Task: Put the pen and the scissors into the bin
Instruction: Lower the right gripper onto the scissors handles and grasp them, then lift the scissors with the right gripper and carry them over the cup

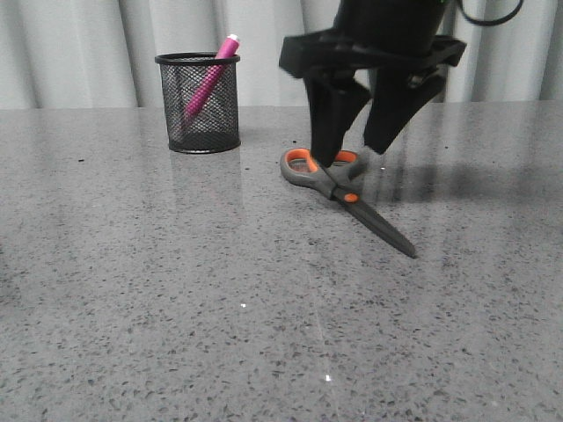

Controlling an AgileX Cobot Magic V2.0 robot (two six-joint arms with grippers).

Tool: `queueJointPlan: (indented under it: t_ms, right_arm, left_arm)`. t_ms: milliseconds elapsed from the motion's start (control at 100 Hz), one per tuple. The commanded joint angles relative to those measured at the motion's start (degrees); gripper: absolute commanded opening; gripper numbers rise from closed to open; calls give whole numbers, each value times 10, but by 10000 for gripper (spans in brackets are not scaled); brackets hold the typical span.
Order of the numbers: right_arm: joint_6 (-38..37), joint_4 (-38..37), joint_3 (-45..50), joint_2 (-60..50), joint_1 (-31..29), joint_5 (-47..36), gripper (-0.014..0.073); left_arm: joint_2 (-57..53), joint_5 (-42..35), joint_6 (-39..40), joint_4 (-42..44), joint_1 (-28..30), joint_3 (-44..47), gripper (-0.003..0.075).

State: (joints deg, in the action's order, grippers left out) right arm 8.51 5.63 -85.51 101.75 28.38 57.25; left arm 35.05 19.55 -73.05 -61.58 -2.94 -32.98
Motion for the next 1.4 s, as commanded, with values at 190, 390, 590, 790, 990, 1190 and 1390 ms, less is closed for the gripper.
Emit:
queueJointPlan:
  t_ms: [190,390,590,790,990,1190,1390]
  right_arm:
    - [-32,-38,-23,8,8,-19,421]
    - [-32,-37,-24,16,12,-30,421]
    - [-32,-37,-24,23,17,-42,419]
    - [-32,-37,-24,31,17,-28,218]
    - [-22,-38,-24,31,17,-8,-74]
    - [-22,-28,-22,-18,17,-49,-74]
    - [-22,22,72,-143,17,-286,-74]
  left_arm:
    - [0,-24,4,-19,0,-16,-19]
    - [0,-24,4,-19,0,-16,-19]
    - [0,-24,4,-19,0,-16,-19]
    - [0,-24,4,-19,0,-16,-19]
    - [0,-24,4,-19,0,-16,-19]
    - [0,-24,4,-19,0,-16,-19]
    - [0,-24,4,-19,0,-16,-19]
